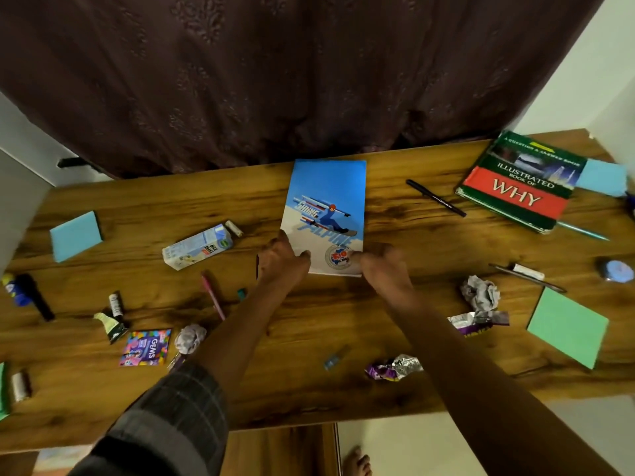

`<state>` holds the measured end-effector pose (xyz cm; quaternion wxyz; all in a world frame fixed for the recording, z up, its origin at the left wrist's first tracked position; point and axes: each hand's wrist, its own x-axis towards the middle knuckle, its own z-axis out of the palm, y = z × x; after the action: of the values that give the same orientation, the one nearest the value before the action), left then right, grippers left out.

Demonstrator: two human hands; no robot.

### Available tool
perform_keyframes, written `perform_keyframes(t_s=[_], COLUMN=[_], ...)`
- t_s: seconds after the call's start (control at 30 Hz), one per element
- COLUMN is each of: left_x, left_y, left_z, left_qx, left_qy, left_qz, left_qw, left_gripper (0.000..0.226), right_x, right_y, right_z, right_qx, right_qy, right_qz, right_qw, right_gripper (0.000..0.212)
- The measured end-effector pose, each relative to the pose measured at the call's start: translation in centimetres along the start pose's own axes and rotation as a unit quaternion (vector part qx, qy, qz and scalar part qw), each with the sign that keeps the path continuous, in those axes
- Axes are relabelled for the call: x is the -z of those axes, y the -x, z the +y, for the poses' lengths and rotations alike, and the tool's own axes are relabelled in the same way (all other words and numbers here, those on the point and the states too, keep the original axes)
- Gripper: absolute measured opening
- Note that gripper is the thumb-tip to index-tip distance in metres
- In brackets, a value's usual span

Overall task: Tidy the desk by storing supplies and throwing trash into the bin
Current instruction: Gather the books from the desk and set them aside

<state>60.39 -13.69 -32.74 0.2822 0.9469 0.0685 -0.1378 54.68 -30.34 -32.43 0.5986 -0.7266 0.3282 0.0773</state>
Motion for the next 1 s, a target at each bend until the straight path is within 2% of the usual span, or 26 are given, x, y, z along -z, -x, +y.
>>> perform_keyframes(t_s=[0.07,0.27,0.33,0.4,0.47,0.57,0.63,0.7,0.83,0.9,1.0], left_x=[-0.2,0.7,1.1,1.5,1.8,2.6,3.5,4.1,5.0,5.5,6.5], left_y=[-0.2,-0.6,-0.1,0.9,2.5,5.6,8.2,10.6,15.1,17.5,21.2], left_z=[0.0,-0.4,-0.7,-1.0,-1.5,-2.6,-3.5,-5.0,-8.8,-10.0,-12.2], left_qx=[0.004,-0.002,0.002,0.023,0.045,0.041,0.046,0.048,0.06,0.056,0.053], left_qy=[0.014,0.037,0.107,0.188,0.256,0.334,0.403,0.441,0.465,0.474,0.456], left_qz=[0.009,0.021,0.014,-0.01,-0.036,-0.049,-0.057,-0.07,-0.06,-0.071,-0.057], left_qw=[1.0,0.999,0.994,0.982,0.965,0.94,0.912,0.894,0.881,0.876,0.886], left_gripper=[0.058,0.045,0.04,0.04,0.045,0.049,0.047,0.042,0.048,0.045,0.048], right_x=[-0.1,0.6,1.2,1.5,1.8,2.4,2.7,2.8,2.0,1.6,0.8], right_y=[-0.1,-0.7,-0.4,0.2,1.0,2.7,3.9,5.0,8.2,10.1,13.8], right_z=[-0.2,0.4,0.6,1.0,1.4,1.8,2.2,3.0,4.0,4.5,5.2], right_qx=[-0.023,-0.063,-0.079,-0.086,-0.075,-0.071,-0.067,-0.06,-0.045,-0.03,-0.009], right_qy=[-0.006,-0.054,-0.084,-0.094,-0.101,-0.136,-0.155,-0.182,-0.211,-0.206,-0.198], right_qz=[0.01,0.051,0.057,0.054,0.046,0.038,0.021,0.0,-0.029,-0.051,-0.077], right_qw=[1.0,0.995,0.992,0.99,0.991,0.987,0.985,0.982,0.976,0.977,0.977], right_gripper=[0.042,0.026,0.02,0.023,0.022,0.005,0.002,0.011,0.032,0.031,0.027])
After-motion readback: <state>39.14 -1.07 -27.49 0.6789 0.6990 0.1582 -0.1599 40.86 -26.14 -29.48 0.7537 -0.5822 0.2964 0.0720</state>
